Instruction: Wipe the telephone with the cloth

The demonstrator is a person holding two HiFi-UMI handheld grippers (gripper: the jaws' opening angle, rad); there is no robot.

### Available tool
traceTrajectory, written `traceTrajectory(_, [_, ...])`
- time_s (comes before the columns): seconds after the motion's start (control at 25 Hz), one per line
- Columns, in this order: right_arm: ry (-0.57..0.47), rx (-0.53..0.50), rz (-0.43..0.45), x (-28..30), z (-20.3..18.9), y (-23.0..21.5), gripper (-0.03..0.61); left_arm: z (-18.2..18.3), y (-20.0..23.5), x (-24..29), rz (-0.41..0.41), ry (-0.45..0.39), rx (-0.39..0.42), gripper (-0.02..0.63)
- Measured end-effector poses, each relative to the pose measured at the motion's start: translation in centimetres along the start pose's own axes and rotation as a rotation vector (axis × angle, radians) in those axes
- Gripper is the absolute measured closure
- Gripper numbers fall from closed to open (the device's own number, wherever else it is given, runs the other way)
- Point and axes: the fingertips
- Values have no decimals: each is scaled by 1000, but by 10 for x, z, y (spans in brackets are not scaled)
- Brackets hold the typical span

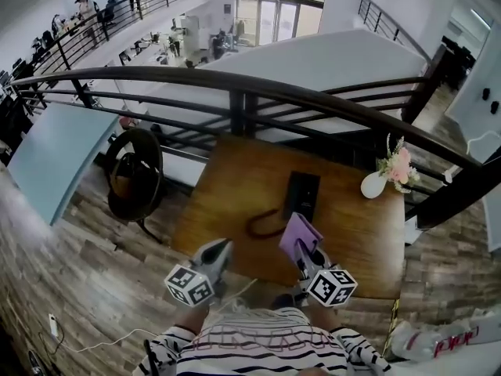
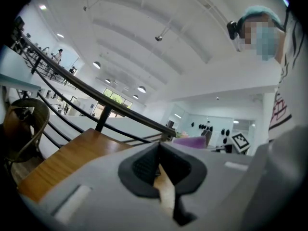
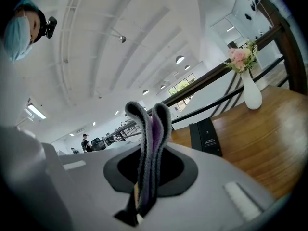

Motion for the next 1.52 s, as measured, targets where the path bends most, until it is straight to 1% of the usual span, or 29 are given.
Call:
traceTrajectory(0.08, [-4,-2,-16,12,3,-2,540,3,12,6,-15,7,-6,614])
traceTrajectory(0.2, [-7,1,-30,21,13,-15,540,3,14,22,-32,16,-11,614])
traceTrajectory(0.56, [47,-2,0,64,53,-68,540,16,20,79,17,2,-26,614])
traceTrajectory(0.8, [80,-10,16,102,73,-100,540,16,21,111,24,12,-28,614])
traceTrajectory(1.0, [112,-25,31,142,80,-110,540,18,31,111,67,9,-45,614])
traceTrajectory(1.16, [152,-39,33,173,77,-123,540,17,38,107,112,-5,-55,614])
traceTrajectory(1.4, [224,-50,9,215,63,-150,540,12,47,92,191,-19,-80,614])
traceTrajectory(1.52, [247,-48,-16,229,59,-168,540,9,48,89,217,-20,-85,614])
Point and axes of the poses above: the fingertips, and each gripper's own axes: x forward along the fingers, y to its left, z out of its top, and after that the axes turned 5 degrees about y, right-handed
